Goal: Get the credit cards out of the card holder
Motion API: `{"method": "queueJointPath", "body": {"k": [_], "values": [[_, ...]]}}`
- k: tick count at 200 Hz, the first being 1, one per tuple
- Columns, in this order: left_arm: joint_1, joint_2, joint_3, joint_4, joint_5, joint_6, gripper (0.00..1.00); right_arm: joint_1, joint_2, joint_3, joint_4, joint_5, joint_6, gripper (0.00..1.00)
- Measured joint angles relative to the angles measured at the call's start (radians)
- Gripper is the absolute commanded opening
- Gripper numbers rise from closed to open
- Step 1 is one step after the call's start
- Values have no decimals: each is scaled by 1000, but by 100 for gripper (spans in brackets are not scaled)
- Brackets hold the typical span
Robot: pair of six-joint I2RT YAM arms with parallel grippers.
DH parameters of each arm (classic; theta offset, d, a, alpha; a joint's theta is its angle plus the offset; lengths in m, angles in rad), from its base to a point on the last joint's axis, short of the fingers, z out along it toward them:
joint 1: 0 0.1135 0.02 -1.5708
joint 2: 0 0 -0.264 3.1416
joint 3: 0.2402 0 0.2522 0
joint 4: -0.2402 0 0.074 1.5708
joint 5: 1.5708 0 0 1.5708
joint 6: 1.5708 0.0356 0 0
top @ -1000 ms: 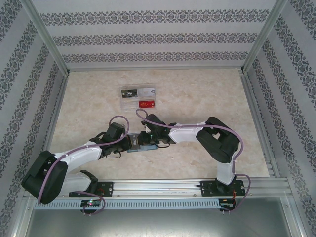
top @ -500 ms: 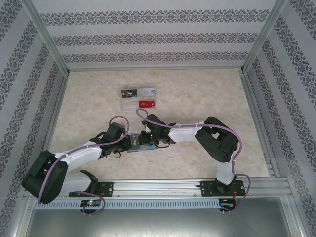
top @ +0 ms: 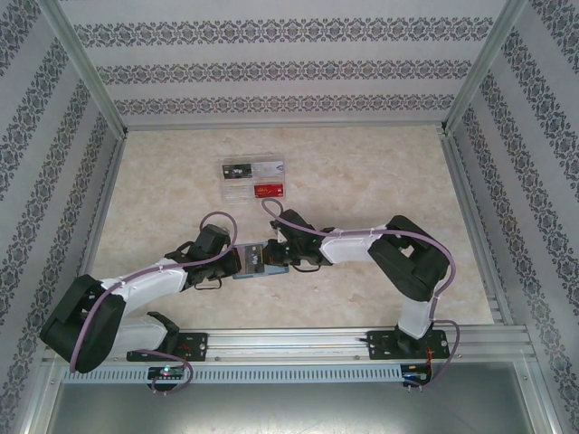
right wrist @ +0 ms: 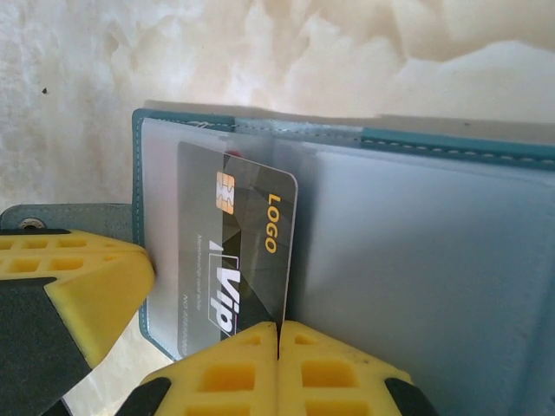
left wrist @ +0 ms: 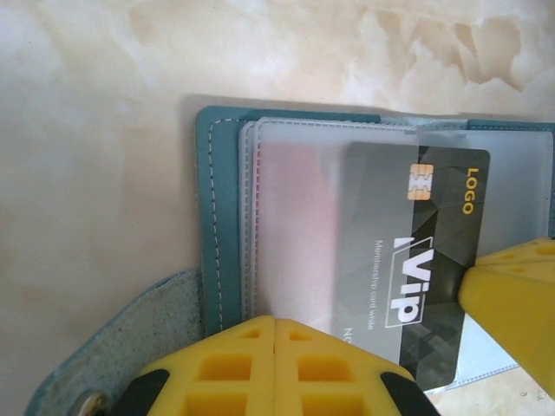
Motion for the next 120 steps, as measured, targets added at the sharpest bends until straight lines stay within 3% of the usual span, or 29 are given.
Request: {"method": "queueJointPath", "body": {"k": [83, 120], "values": [[0, -4, 2, -5, 0, 1, 0, -65, -175, -83, -49, 18, -35, 0], [0, -31, 2, -32, 1, 5, 0, -98, -278, -88, -130, 25, -127, 0]]}}
